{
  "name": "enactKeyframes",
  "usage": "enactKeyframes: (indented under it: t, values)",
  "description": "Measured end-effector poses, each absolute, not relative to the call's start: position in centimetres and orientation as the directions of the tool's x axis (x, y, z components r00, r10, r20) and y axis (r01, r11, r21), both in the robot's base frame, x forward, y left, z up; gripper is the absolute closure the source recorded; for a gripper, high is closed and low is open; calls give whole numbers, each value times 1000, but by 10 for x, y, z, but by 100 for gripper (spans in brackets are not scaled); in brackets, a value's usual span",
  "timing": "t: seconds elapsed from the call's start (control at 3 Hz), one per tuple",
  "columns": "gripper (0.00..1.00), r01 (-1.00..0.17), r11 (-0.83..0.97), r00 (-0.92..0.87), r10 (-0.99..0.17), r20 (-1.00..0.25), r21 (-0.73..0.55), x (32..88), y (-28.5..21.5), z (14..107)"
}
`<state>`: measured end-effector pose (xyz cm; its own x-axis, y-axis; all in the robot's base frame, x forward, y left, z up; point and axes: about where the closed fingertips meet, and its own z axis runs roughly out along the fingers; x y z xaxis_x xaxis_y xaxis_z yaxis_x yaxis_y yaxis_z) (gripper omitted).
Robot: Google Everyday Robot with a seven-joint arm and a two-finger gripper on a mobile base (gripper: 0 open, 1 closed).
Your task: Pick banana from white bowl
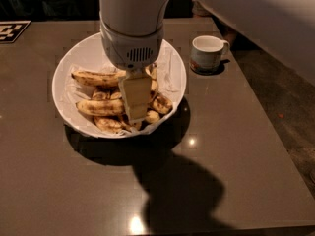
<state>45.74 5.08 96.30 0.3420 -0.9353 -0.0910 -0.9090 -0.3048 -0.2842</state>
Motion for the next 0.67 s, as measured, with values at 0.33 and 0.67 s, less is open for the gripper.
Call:
enactKeyframes:
  t: [0.33,0.67]
  values:
    - [26,-918,-302,335,-937,-96,-256,463,50,953]
    - [42,-924,-314,340,-936,-91,-217,470,55,938]
